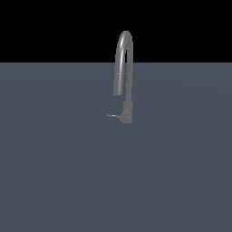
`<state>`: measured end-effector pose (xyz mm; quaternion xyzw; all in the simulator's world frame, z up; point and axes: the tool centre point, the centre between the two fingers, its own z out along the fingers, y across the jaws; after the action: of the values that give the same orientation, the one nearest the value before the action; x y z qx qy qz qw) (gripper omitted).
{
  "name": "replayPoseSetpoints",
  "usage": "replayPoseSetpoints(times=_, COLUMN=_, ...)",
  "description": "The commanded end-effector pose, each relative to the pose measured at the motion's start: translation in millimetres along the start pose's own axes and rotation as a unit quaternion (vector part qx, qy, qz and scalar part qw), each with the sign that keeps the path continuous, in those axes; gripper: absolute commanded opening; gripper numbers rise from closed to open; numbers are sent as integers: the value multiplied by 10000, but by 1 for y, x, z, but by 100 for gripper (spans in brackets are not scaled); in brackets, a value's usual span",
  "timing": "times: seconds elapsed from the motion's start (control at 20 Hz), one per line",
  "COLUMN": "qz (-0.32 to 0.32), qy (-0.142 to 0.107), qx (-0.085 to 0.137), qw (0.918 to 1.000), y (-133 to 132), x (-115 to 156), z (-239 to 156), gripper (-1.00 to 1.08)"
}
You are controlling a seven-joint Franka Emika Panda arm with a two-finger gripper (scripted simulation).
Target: Turn on the faucet by rotating a designated handle.
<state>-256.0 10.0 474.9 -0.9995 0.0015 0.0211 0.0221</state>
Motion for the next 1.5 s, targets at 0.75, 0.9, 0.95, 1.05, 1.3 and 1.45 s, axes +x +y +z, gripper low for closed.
replayPoseSetpoints(times=0.75, qz=-990, qy=-141, qx=-995, qw=9900, y=-13, x=32, z=29, gripper=-100)
replayPoseSetpoints(times=0.9, qz=-1391, qy=-197, qx=-1398, qw=9802, y=-18, x=44, z=42, gripper=-100)
replayPoseSetpoints(times=0.95, qz=-1535, qy=-217, qx=-1542, qw=9758, y=-20, x=49, z=47, gripper=-100)
replayPoseSetpoints(times=1.05, qz=-1832, qy=-259, qx=-1840, qw=9653, y=-24, x=57, z=58, gripper=-100)
replayPoseSetpoints(times=1.3, qz=-2521, qy=-353, qx=-2528, qw=9334, y=-33, x=77, z=84, gripper=-100)
replayPoseSetpoints(times=1.45, qz=-2889, qy=-402, qx=-2894, qw=9117, y=-37, x=86, z=98, gripper=-100)
